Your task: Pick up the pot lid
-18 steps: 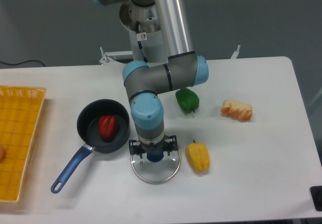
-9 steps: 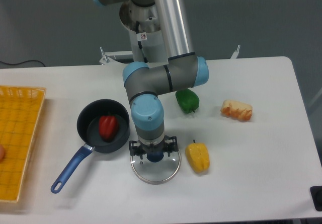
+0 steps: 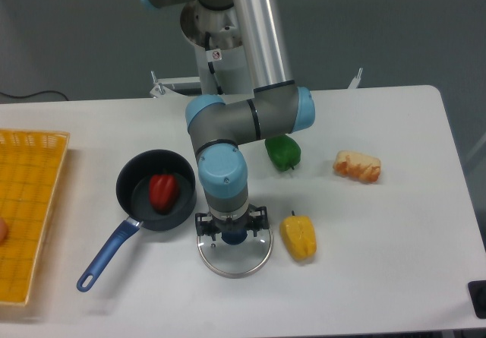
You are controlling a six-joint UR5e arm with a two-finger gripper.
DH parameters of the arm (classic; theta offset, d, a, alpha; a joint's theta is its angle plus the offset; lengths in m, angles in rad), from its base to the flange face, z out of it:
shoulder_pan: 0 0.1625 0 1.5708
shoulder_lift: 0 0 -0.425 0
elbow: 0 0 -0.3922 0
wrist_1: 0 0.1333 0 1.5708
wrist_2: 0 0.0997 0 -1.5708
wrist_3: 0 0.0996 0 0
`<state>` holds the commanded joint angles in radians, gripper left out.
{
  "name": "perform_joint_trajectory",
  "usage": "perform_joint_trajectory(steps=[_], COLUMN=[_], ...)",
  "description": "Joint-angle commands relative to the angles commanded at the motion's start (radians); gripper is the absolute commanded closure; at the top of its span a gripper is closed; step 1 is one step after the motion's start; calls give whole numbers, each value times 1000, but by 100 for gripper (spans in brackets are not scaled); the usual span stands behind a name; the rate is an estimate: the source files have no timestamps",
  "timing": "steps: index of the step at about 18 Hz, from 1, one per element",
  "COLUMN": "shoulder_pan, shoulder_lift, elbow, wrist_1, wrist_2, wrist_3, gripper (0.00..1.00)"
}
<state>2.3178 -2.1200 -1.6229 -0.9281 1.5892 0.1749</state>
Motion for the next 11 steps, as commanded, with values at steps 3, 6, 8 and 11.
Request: perform_joint_trajectory(steps=[3,6,8,11], shoulder_pan=[0,-2,-2,-2], shoulder_lift=[-5,-5,-3,-2], elbow=[2,3,5,8], wrist_1=[0,-2,-2,-3], wrist_2=[2,2,0,0], wrist_3=[0,0,2,3], gripper=[19,32,32,33])
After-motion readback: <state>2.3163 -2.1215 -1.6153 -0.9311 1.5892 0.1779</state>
